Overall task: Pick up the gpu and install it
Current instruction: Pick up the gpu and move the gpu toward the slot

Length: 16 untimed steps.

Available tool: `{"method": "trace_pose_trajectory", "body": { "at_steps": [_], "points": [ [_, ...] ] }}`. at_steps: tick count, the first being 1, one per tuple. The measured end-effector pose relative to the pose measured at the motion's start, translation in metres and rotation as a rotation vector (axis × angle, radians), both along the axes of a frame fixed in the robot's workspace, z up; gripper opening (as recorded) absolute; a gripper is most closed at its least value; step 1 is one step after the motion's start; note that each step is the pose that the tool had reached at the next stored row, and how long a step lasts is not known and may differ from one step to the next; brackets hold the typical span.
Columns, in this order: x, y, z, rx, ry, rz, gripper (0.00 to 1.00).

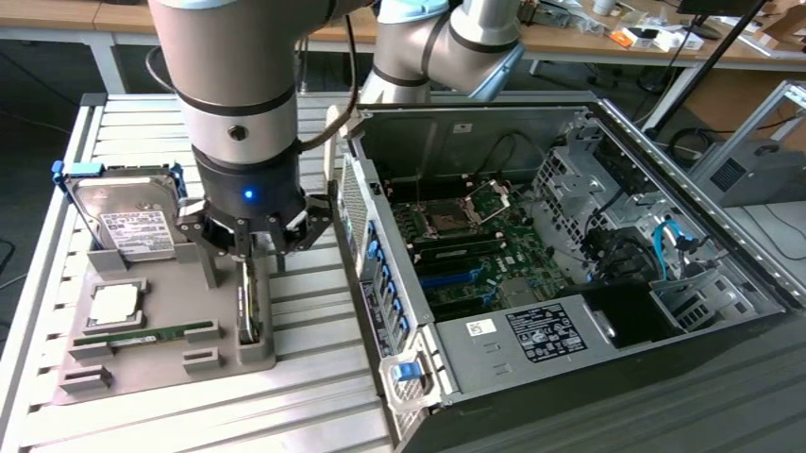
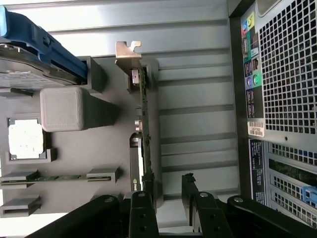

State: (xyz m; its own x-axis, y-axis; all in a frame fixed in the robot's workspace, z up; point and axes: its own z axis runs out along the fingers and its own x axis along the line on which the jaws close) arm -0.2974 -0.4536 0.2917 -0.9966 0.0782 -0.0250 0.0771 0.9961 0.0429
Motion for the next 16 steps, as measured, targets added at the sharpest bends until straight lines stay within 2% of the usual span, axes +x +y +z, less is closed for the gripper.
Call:
{"method": "trace_pose_trajectory", "body": {
  "at_steps": [5,6,7,8,9,10,12,13,16],
  "points": [
    [0.000,-0.0193,-0.0030,-0.0012,0.0002,0.000,0.36],
    [0.000,-0.0218,-0.0035,-0.0015,0.0000,0.000,0.37],
    [0.000,-0.0242,-0.0041,-0.0025,0.0001,0.000,0.43],
    [0.000,-0.0255,-0.0046,-0.0030,0.0001,0.000,0.49],
    [0.000,-0.0262,-0.0052,-0.0036,0.0000,0.000,0.49],
    [0.000,-0.0262,-0.0060,-0.0046,-0.0001,0.000,0.55],
    [0.000,-0.0261,-0.0074,-0.0063,0.0001,0.000,0.55],
    [0.000,-0.0256,-0.0079,-0.0067,0.0002,0.000,0.62],
    [-0.003,-0.0227,-0.0093,-0.0076,0.0002,0.000,0.62]
  ]
}}
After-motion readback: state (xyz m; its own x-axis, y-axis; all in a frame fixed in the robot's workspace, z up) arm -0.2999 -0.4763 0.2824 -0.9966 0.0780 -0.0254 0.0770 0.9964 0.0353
